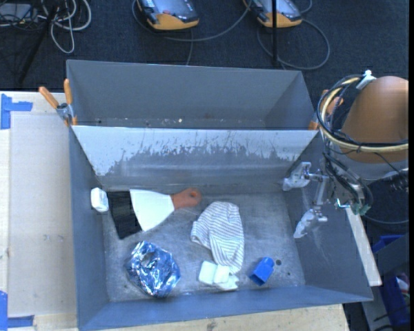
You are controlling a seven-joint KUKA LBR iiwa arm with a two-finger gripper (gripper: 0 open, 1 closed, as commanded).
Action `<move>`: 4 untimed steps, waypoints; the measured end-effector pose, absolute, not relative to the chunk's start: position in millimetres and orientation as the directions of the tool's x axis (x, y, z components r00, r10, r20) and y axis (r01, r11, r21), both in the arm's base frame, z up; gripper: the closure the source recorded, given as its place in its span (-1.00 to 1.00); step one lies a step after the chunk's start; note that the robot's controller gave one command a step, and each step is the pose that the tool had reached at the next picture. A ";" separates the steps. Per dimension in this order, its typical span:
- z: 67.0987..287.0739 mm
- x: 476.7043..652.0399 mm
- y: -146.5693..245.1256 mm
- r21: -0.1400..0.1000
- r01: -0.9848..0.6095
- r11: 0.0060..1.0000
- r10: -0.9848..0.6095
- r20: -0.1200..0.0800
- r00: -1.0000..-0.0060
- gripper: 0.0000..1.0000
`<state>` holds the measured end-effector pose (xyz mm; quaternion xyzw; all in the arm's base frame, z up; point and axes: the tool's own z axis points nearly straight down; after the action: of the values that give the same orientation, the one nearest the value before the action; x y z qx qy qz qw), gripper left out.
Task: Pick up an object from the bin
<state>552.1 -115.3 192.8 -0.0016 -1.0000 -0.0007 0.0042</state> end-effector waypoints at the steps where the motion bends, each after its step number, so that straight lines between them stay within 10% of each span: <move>1: 197.4 553.8 -114.8 0.000 0.000 1.000 0.000 0.001 -1.000 -1.00; 4: 126.5 529.3 -54.3 0.000 -0.436 0.900 -0.436 -0.003 -0.900 -1.00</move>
Offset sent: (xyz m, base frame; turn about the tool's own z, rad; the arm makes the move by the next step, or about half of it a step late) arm -0.0419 0.0579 -0.1228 -0.3583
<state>529.3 -54.3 126.5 0.2235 -0.9747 -0.0003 -0.0013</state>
